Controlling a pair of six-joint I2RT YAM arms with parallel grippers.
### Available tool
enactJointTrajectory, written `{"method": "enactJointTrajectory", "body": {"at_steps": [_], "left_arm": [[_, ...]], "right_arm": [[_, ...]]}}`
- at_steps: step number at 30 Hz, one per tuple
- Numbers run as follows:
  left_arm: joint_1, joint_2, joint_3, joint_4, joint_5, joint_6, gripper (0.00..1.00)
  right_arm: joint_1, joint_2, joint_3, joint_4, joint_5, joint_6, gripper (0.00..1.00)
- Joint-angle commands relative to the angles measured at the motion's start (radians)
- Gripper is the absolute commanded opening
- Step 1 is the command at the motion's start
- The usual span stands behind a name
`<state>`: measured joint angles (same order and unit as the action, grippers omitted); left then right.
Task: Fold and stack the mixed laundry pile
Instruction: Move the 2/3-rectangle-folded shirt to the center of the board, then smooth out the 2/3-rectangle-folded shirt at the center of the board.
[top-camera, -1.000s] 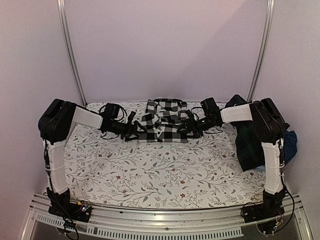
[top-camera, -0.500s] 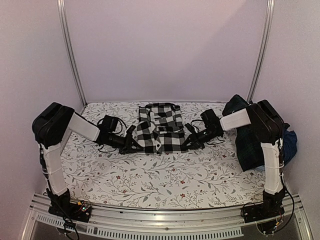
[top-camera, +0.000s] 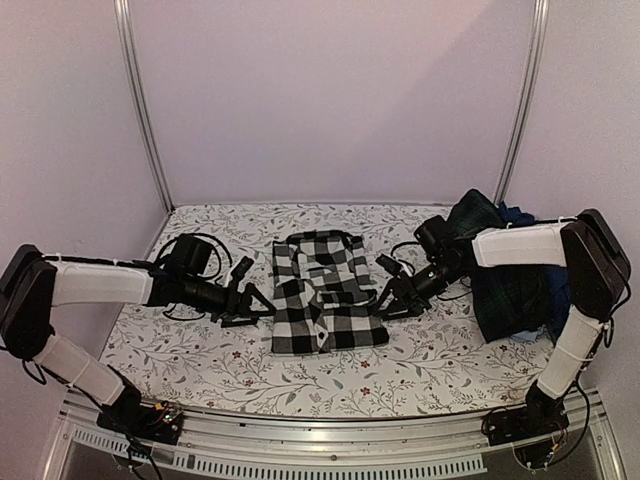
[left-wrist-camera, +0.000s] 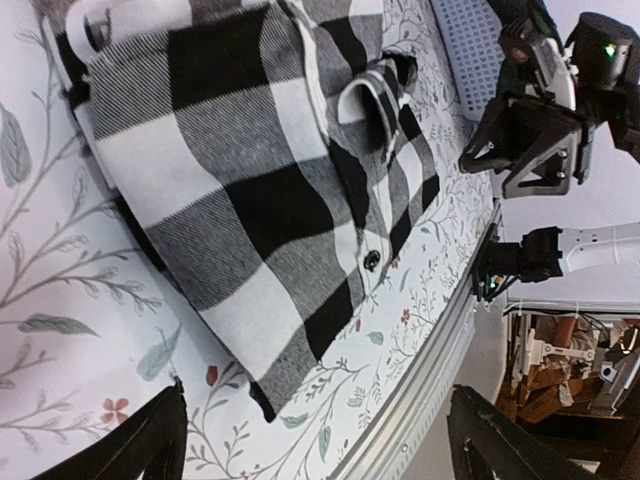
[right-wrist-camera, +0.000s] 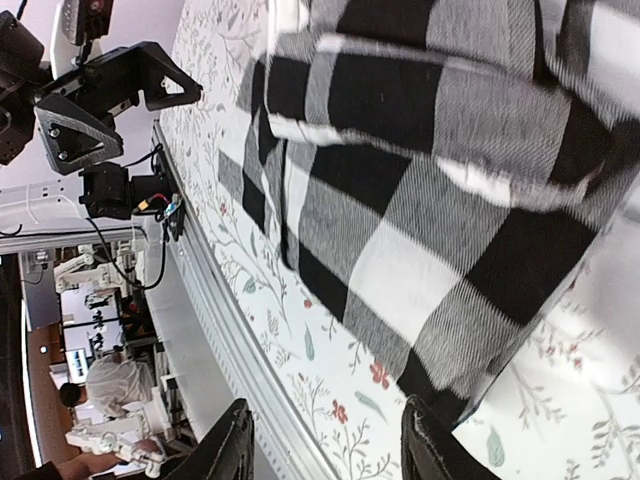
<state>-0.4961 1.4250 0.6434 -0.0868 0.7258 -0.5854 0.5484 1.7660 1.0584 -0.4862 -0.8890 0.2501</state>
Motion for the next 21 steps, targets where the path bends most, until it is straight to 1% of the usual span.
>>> {"method": "enactJointTrajectory", "body": {"at_steps": [1, 3, 7, 10, 15, 18, 21], "left_arm": [[0.016, 0.086, 0.112, -0.057, -0.119, 0.094, 0.89], [0.015, 0.137, 0.181, -0.066, -0.119, 0.144, 0.89], [0.015, 0.207, 0.270, -0.042, -0.120, 0.230, 0.88], [0.012, 0.256, 0.346, -0.075, -0.155, 0.328, 0.86], [0.013, 0.304, 0.409, -0.020, -0.161, 0.527, 0.79], [0.010, 0.332, 0.434, -0.012, -0.129, 0.630, 0.76], [-0.001, 0.347, 0.440, -0.009, -0.118, 0.721, 0.76]], "right_arm": [[-0.006, 0.053, 0.100, -0.047, 0.120, -0.086, 0.48], [-0.006, 0.072, 0.145, -0.050, 0.164, -0.117, 0.47], [-0.006, 0.136, 0.258, -0.086, 0.216, -0.193, 0.45], [0.010, 0.176, 0.301, -0.084, 0.227, -0.225, 0.46], [0.043, 0.137, 0.282, -0.006, 0.272, -0.328, 0.55], [0.047, 0.092, 0.211, 0.073, 0.275, -0.420, 0.59], [0.056, 0.040, 0.111, 0.192, 0.289, -0.506, 0.63]]}}
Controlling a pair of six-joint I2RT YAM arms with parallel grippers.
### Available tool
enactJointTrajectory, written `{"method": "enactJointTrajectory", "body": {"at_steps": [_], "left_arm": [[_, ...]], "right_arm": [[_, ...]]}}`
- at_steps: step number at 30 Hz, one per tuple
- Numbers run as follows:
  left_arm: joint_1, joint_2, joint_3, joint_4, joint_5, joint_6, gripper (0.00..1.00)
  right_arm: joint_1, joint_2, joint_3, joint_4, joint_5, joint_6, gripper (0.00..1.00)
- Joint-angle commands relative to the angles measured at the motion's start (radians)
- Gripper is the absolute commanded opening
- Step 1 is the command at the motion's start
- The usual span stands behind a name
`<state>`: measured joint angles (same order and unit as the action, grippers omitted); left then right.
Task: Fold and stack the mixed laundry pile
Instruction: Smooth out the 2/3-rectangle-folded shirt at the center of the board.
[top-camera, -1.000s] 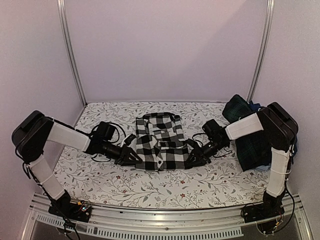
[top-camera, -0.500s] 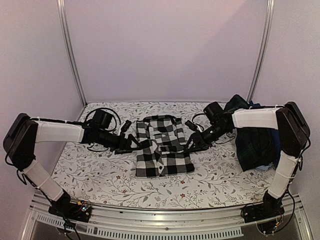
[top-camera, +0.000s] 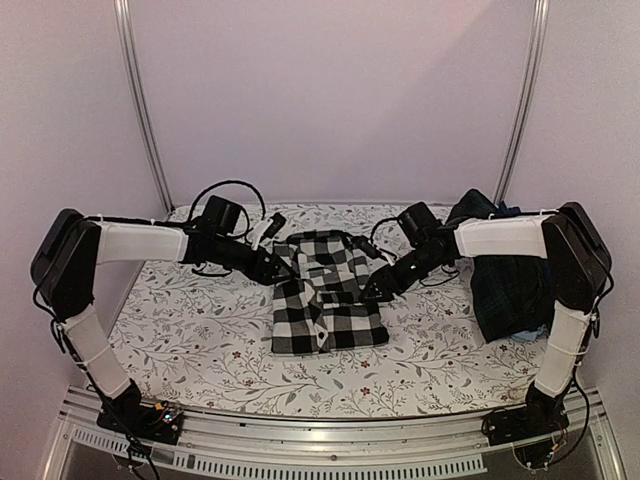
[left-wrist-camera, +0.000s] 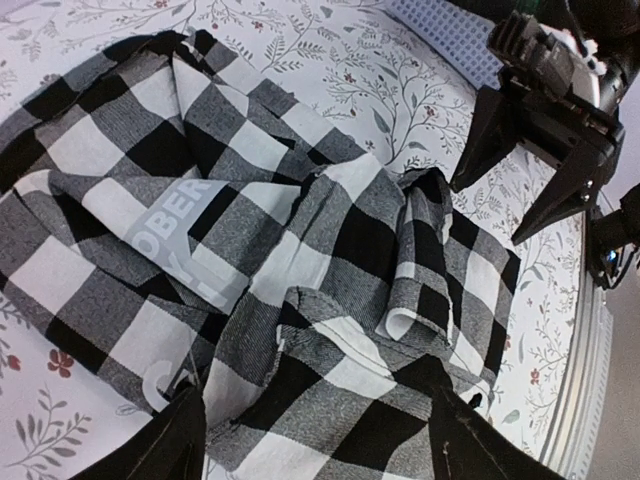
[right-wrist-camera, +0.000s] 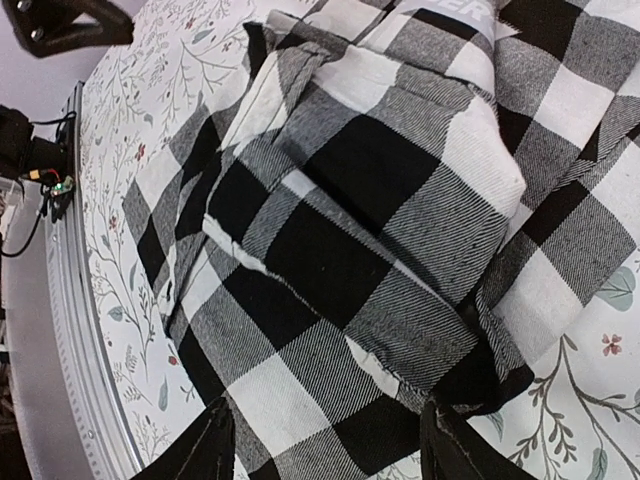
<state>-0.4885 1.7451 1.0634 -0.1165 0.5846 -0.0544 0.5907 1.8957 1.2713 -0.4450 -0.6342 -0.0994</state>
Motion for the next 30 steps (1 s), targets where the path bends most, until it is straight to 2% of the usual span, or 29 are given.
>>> {"method": "enactJointTrajectory", "body": {"at_steps": [1, 9, 17, 24, 30], "left_arm": [[-0.011, 0.033, 0.019, 0.020, 0.026, 0.212, 0.76], [-0.017, 0.076, 0.019, 0.046, -0.003, 0.305, 0.75], [-0.033, 0.153, 0.085, 0.051, 0.002, 0.358, 0.72], [-0.056, 0.191, 0.112, 0.024, 0.046, 0.395, 0.54], [-0.067, 0.185, 0.100, 0.020, 0.041, 0.423, 0.40]], "right_arm": [[0.014, -0.106, -0.119, 0.176, 0.045, -0.172, 0.64], [0.038, -0.036, -0.096, 0.238, 0.145, -0.279, 0.65], [0.075, 0.048, -0.026, 0.236, 0.079, -0.306, 0.64], [0.095, 0.104, 0.015, 0.213, 0.100, -0.328, 0.62], [0.103, 0.128, 0.047, 0.194, 0.094, -0.325, 0.49]]}}
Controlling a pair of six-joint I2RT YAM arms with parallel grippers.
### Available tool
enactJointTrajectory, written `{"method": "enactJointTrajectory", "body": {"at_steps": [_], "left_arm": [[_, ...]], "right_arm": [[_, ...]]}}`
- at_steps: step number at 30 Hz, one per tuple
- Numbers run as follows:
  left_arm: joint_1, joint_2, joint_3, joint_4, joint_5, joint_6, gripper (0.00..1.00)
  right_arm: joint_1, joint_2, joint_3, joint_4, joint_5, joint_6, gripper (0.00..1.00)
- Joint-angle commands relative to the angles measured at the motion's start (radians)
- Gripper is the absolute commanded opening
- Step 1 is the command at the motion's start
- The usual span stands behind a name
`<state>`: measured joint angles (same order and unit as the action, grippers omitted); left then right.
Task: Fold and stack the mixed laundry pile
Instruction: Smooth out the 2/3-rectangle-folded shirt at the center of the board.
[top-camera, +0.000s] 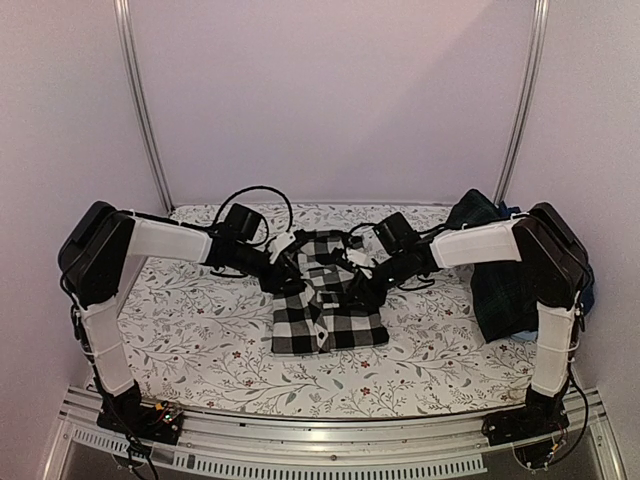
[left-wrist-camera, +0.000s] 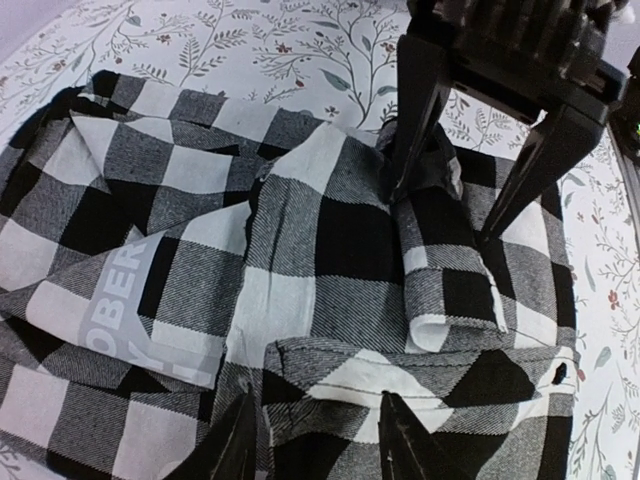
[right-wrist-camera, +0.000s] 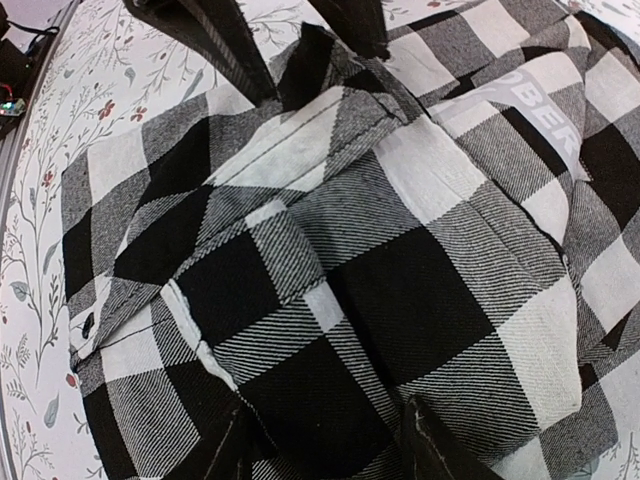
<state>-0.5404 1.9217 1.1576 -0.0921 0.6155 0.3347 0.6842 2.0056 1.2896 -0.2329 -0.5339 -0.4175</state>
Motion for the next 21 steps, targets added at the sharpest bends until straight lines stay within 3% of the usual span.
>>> {"method": "enactJointTrajectory", "body": {"at_steps": [1, 7, 11, 15, 21], "left_arm": [[-0.017, 0.006, 0.004, -0.005, 0.008, 0.039, 0.36], [-0.032, -0.016, 0.011, -0.026, -0.021, 0.068, 0.09], [-0.031, -0.043, 0.001, -0.010, -0.040, 0.061, 0.10], [-0.025, -0.070, -0.013, 0.004, -0.057, 0.064, 0.17], [-0.018, -0.074, -0.025, 0.001, -0.055, 0.067, 0.04]], "right_arm": [[0.011, 0.019, 0.031, -0.022, -0.006, -0.007, 0.45], [0.013, 0.016, 0.059, -0.039, 0.009, 0.006, 0.17], [0.013, 0.022, 0.082, -0.045, 0.008, 0.016, 0.05], [0.014, 0.029, 0.116, -0.052, 0.007, 0.027, 0.00], [0.014, 0.078, 0.206, -0.084, -0.004, 0.051, 0.00]]}}
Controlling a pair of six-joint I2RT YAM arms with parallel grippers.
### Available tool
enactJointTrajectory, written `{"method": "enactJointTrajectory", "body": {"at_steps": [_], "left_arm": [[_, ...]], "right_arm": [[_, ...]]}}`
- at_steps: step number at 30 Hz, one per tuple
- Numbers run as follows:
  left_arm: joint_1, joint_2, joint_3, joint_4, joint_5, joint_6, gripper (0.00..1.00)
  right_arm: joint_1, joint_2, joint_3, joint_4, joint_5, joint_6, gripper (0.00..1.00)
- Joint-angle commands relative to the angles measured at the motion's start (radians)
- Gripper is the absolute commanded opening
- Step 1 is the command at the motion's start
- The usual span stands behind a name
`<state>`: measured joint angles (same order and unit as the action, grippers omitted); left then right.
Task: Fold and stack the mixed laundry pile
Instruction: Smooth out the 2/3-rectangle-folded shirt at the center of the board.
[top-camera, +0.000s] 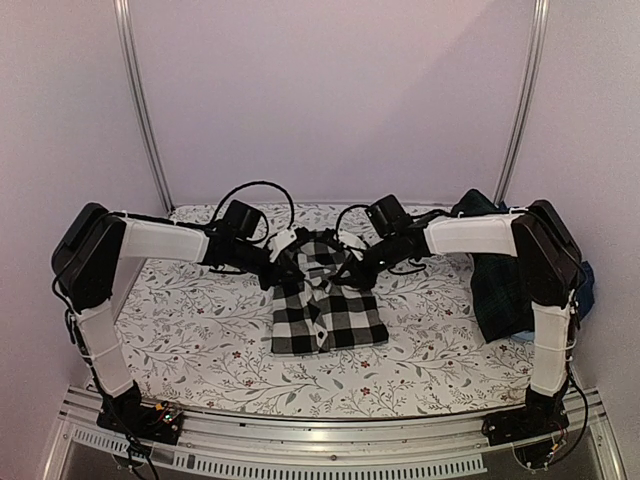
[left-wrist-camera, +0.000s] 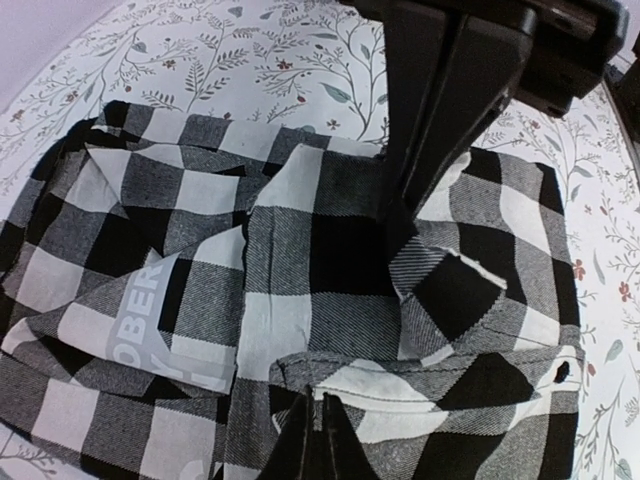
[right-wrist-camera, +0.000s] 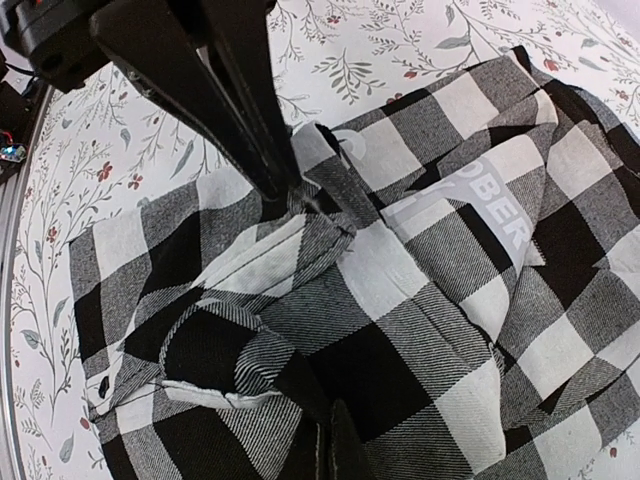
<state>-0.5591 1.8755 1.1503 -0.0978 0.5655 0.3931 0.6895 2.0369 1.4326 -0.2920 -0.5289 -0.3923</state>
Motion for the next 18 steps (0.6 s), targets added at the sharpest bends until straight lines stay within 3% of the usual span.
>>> {"method": "enactJointTrajectory", "body": {"at_steps": [1, 3, 4, 5, 8, 9, 12, 14, 16, 18], "left_arm": [[0.000, -0.029, -0.021, 0.007, -0.006, 0.010, 0.02], [0.001, -0.032, -0.026, 0.009, -0.005, 0.010, 0.05], [0.003, -0.031, -0.025, 0.007, -0.004, 0.007, 0.14], [0.002, -0.028, -0.023, 0.006, -0.003, 0.002, 0.32], [0.009, -0.022, -0.028, 0.013, 0.011, -0.011, 0.69], [0.012, -0.017, -0.031, 0.018, 0.012, -0.017, 0.73], [0.023, 0.011, -0.031, 0.019, 0.017, -0.031, 0.74], [0.025, 0.029, -0.027, 0.017, 0.023, -0.029, 0.70], [0.024, 0.049, -0.016, 0.007, 0.034, -0.020, 0.60], [0.024, 0.062, -0.001, -0.010, 0.045, -0.012, 0.44]], "right_arm": [[0.008, 0.056, 0.072, -0.026, -0.011, 0.032, 0.00], [0.008, 0.071, 0.095, -0.035, -0.020, 0.041, 0.00], [0.008, 0.078, 0.101, -0.039, -0.022, 0.042, 0.00], [0.008, 0.082, 0.105, -0.041, -0.021, 0.044, 0.00], [0.005, 0.100, 0.110, -0.048, -0.017, 0.051, 0.00], [0.003, 0.108, 0.114, -0.052, -0.016, 0.054, 0.00], [0.001, 0.119, 0.118, -0.056, -0.011, 0.062, 0.00], [-0.002, 0.125, 0.124, -0.056, -0.011, 0.069, 0.01], [-0.007, 0.132, 0.136, -0.056, -0.012, 0.078, 0.01], [-0.012, 0.140, 0.148, -0.058, -0.010, 0.092, 0.01]]}}
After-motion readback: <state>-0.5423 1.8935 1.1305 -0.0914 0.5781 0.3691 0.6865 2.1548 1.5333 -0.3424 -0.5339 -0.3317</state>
